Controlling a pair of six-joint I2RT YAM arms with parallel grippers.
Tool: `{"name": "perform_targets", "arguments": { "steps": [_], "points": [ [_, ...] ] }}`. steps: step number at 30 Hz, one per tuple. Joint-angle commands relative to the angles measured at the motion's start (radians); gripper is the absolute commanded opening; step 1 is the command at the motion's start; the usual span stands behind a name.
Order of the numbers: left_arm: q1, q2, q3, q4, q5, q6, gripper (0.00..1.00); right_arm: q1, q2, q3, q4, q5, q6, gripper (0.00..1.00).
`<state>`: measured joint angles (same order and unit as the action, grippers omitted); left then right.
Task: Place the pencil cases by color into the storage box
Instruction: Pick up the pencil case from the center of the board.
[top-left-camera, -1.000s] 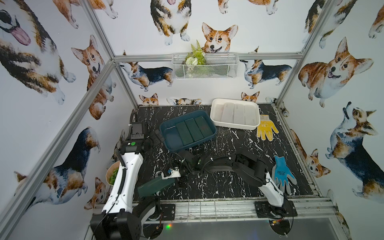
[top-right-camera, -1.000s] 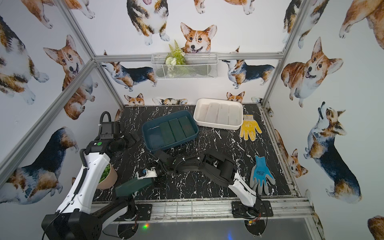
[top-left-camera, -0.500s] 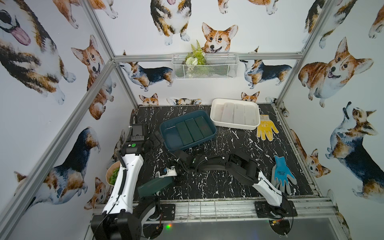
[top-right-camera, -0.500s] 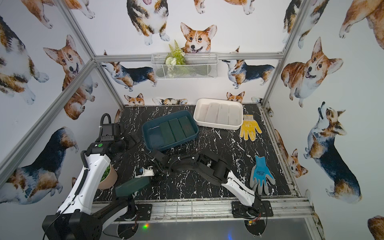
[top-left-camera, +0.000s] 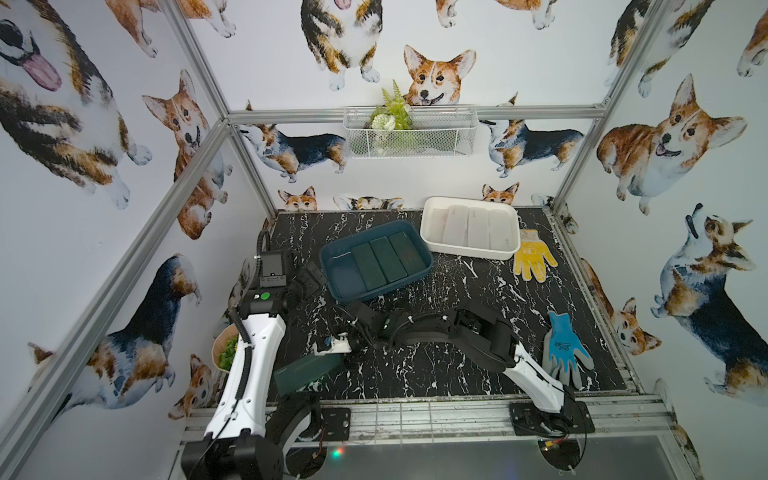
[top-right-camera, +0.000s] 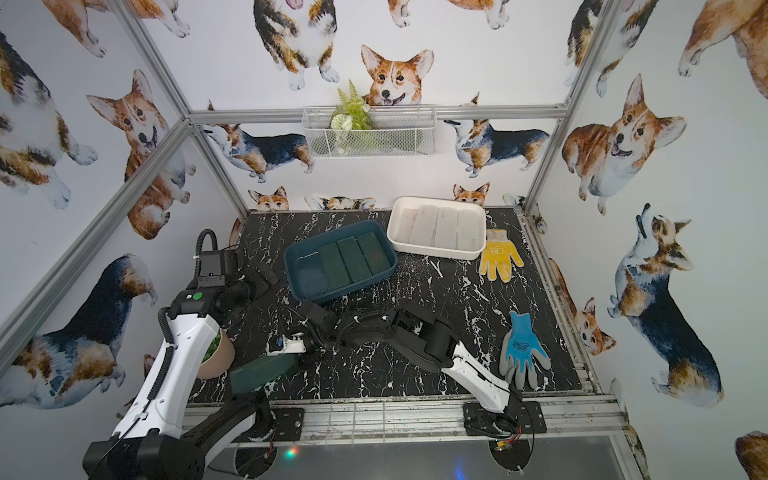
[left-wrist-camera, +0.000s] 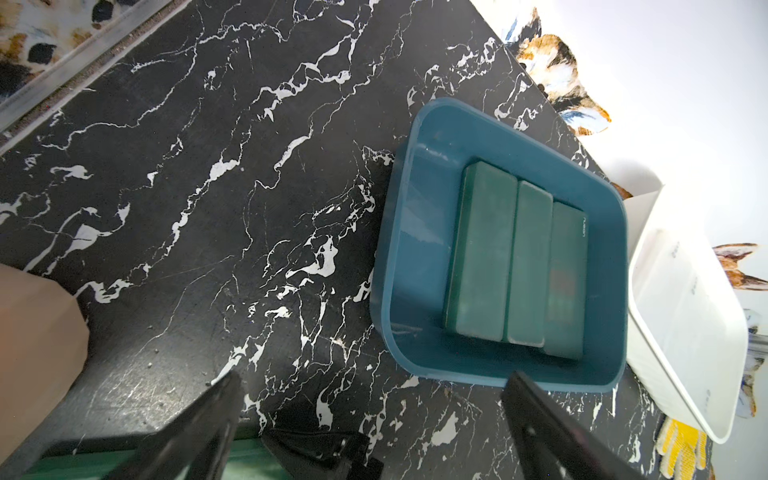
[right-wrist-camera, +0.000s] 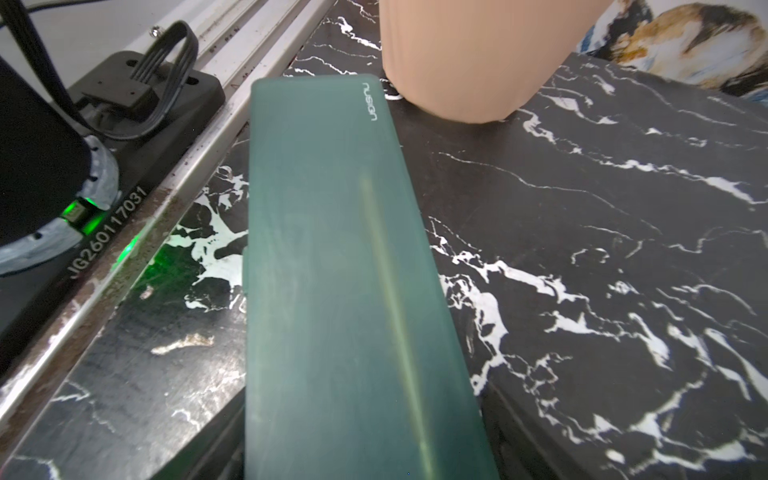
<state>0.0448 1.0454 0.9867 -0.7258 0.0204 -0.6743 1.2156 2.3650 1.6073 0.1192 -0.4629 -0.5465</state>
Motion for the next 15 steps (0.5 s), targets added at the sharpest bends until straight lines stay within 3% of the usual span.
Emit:
{"name": "perform_targets", "arguments": {
  "steps": [1,15],
  "points": [
    [0.002,-0.017,0.001,0.011,-0.004,-0.028,1.0,-0.003,-0.025,-0.047,-0.018,0.1,-0.025,0.78],
    [0.002,-0.011,0.005,0.054,-0.01,-0.039,1.0,-0.003,-0.181,-0.209,0.013,0.174,-0.036,0.73]
  ]
}}
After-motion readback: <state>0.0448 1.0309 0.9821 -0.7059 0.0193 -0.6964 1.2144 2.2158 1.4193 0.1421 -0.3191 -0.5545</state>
